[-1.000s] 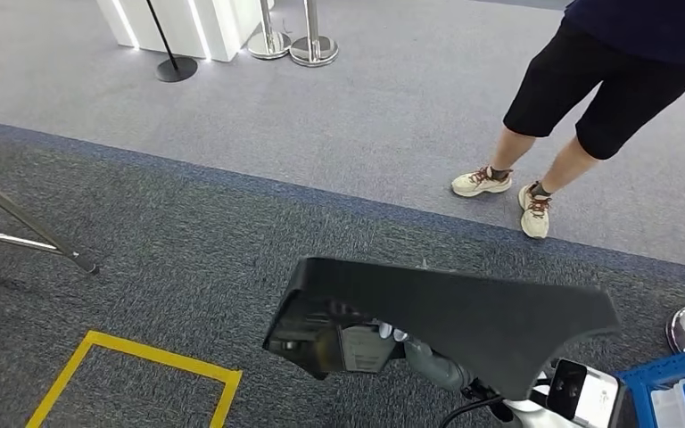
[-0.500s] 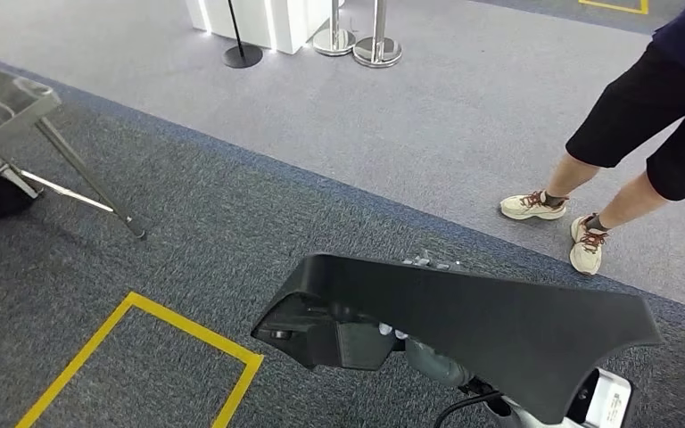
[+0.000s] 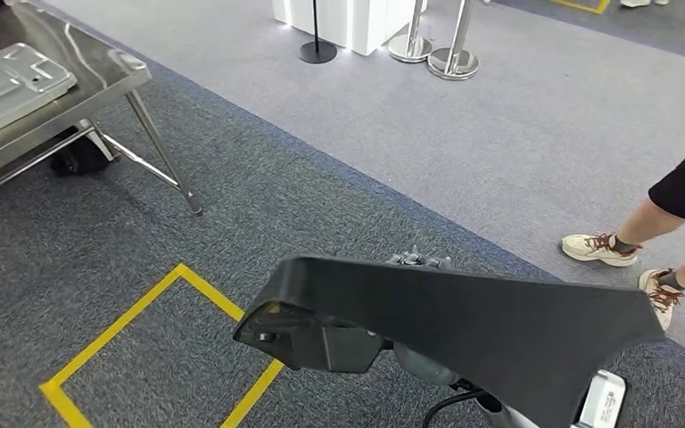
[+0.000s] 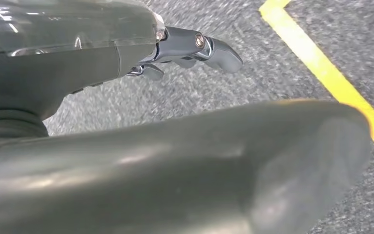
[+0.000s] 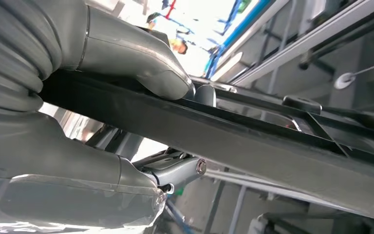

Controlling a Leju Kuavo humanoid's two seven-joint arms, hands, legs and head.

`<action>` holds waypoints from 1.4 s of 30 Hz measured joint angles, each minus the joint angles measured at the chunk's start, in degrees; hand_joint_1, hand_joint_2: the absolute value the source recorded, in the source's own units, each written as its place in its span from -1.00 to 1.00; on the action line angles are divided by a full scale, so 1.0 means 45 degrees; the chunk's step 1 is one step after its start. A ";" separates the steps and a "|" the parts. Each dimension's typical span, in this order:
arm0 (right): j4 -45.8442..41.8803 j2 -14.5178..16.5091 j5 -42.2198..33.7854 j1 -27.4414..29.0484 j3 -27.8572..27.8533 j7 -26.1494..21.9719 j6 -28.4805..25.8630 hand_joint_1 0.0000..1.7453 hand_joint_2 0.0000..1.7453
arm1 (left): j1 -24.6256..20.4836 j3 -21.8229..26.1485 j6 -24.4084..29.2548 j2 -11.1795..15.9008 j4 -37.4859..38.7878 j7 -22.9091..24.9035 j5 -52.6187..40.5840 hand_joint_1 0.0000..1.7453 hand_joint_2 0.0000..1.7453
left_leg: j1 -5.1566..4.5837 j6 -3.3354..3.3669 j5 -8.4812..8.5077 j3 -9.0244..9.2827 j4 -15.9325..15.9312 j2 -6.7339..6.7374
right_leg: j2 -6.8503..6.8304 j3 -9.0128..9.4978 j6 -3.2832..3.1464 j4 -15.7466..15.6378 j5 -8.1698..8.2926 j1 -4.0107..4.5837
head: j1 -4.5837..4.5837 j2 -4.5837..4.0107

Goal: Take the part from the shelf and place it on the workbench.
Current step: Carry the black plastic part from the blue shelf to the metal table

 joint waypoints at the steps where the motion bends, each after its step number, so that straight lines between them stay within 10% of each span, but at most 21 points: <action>1: -0.0001 0.0023 0.0000 -0.0016 0.0007 0.0005 0.0000 1.00 1.00 | 0.0009 0.0004 -0.0001 -0.0005 0.0000 0.0001 0.0001 -1.00 -1.00 | 0.0027 -0.0086 0.0018 -0.0049 -0.0005 -0.0144 | 0.0011 0.0020 -0.0030 -0.0056 -0.0028 0.0020 | -0.0001 0.0000; 3: -0.0002 0.0101 0.0002 -0.0066 0.0026 0.0013 0.0000 1.00 1.00 | 0.0073 0.0016 -0.0006 -0.0012 0.0000 0.0004 0.0000 -1.00 -1.00 | 0.0059 -0.0244 0.0019 -0.0108 -0.0013 -0.0180 | -0.0299 0.0084 -0.0160 -0.0165 0.0017 0.0021 | -0.0001 0.0000; 7: 0.0021 0.0253 0.0007 -0.0110 0.0067 0.0016 0.0007 1.00 1.00 | 0.0024 0.0022 -0.0027 -0.0040 0.0000 0.0001 -0.0002 -1.00 -1.00 | 0.0042 -0.0483 -0.1180 -0.1135 0.2130 0.1332 | -0.1071 0.0264 -0.0441 -0.0379 0.0034 0.0061 | -0.0002 0.0000; 10: 0.0081 0.0278 0.0010 -0.0105 0.0102 0.0021 0.0030 1.00 1.00 | 0.0037 0.0019 -0.0038 -0.0047 0.0000 -0.0001 -0.0002 -1.00 -1.00 | 0.0119 -0.0599 -0.1484 -0.1782 0.3409 0.1524 | -0.1641 0.0287 -0.0444 -0.0372 -0.0033 0.0098 | -0.0004 0.0000; 15: 0.0097 0.0345 0.0010 -0.0132 0.0130 0.0021 0.0040 1.00 1.00 | 0.0039 0.0018 -0.0045 -0.0047 0.0000 -0.0017 -0.0004 -1.00 -1.00 | 0.0011 -0.0371 -0.0045 0.0006 0.0024 0.2360 | -0.2368 0.0480 -0.0197 -0.0342 -0.0213 0.0196 | -0.0001 0.0000; 18: 0.0103 0.0356 0.0008 -0.0165 0.0149 0.0011 0.0061 1.00 1.00 | 0.0096 0.0022 -0.0073 -0.0049 0.0000 -0.0061 -0.0010 -1.00 -1.00 | -0.0017 -0.0092 -0.0035 0.0019 -0.0114 0.2043 | -0.2589 0.0560 0.0010 -0.0321 -0.0300 0.0198 | 0.0001 0.0000; 22: 0.0152 0.0351 -0.0010 -0.0174 0.0155 -0.0022 0.0097 1.00 1.00 | 0.0043 0.0023 -0.0082 -0.0053 0.0000 -0.0092 -0.0002 -1.00 -1.00 | 0.0036 0.0153 0.0055 0.0084 -0.0218 0.1497 | -0.1349 -0.0349 0.0189 0.1746 -0.1471 0.0065 | 0.0001 0.0000; 25: 0.0260 0.0347 -0.0047 -0.0167 0.0158 -0.0002 0.0118 1.00 1.00 | 0.0006 0.0024 -0.0087 -0.0053 0.0000 -0.0093 0.0001 -1.00 -1.00 | 0.0001 0.0181 0.0056 0.0075 -0.0183 0.0973 | -0.1076 -0.1299 0.0183 0.3384 -0.1776 0.0060 | 0.0000 0.0000; 29: 0.0317 0.0352 -0.0148 -0.0275 0.0160 0.0107 0.0135 1.00 1.00 | -0.0010 0.0024 -0.0126 -0.0078 0.0001 -0.0095 0.0002 -1.00 -1.00 | -0.0002 0.0110 0.0035 0.0051 -0.0069 0.0246 | -0.0253 -0.0193 -0.0026 0.0558 -0.0130 0.0043 | 0.0000 0.0000; 31: 0.0344 0.0355 -0.0187 -0.0350 0.0161 0.0170 0.0147 1.00 1.00 | -0.0012 0.0024 -0.0146 -0.0100 0.0001 -0.0097 0.0002 -1.00 -1.00 | 0.0049 -0.0029 0.0056 -0.0043 -0.0059 -0.0051 | 0.0078 0.0080 -0.0078 -0.0125 0.0006 0.0064 | 0.0001 0.0000; 33: 0.0373 0.0357 -0.0231 -0.0422 0.0164 0.0206 0.0194 1.00 1.00 | 0.0036 0.0033 -0.0147 -0.0080 -0.0001 -0.0092 0.0002 -1.00 -1.00 | 0.0090 -0.0200 0.0100 -0.0113 -0.0119 -0.0317 | -0.0210 0.0145 -0.0148 -0.0251 0.0045 0.0060 | 0.0001 0.0000; 35: 0.0380 0.0358 -0.0291 -0.0459 0.0167 0.0204 0.0257 1.00 1.00 | 0.0065 0.0041 -0.0142 -0.0076 0.0004 -0.0081 0.0002 -1.00 -1.00 | 0.0030 -0.0320 -0.0148 -0.0276 0.0216 0.0178 | -0.0564 0.0275 -0.0283 -0.0453 0.0112 -0.0009 | -0.0001 0.0000; 39: 0.0401 0.0328 -0.0417 -0.0401 0.0170 0.0168 0.0287 1.00 1.00 | -0.0008 0.0043 -0.0144 -0.0083 0.0010 -0.0073 0.0001 -1.00 -1.00 | 0.0072 -0.0513 -0.1551 -0.1683 0.3147 0.1450 | -0.1370 0.0377 -0.0401 -0.0563 0.0093 0.0022 | -0.0005 0.0000; 42: 0.0417 0.0284 -0.0476 -0.0359 0.0170 0.0126 0.0287 1.00 1.00 | 0.0058 0.0043 -0.0146 -0.0073 0.0010 -0.0059 0.0002 -1.00 -1.00 | 0.0174 -0.0620 -0.0859 -0.1298 0.2415 0.1697 | -0.1890 0.0427 -0.0327 -0.0514 -0.0007 0.0016 | -0.0005 0.0000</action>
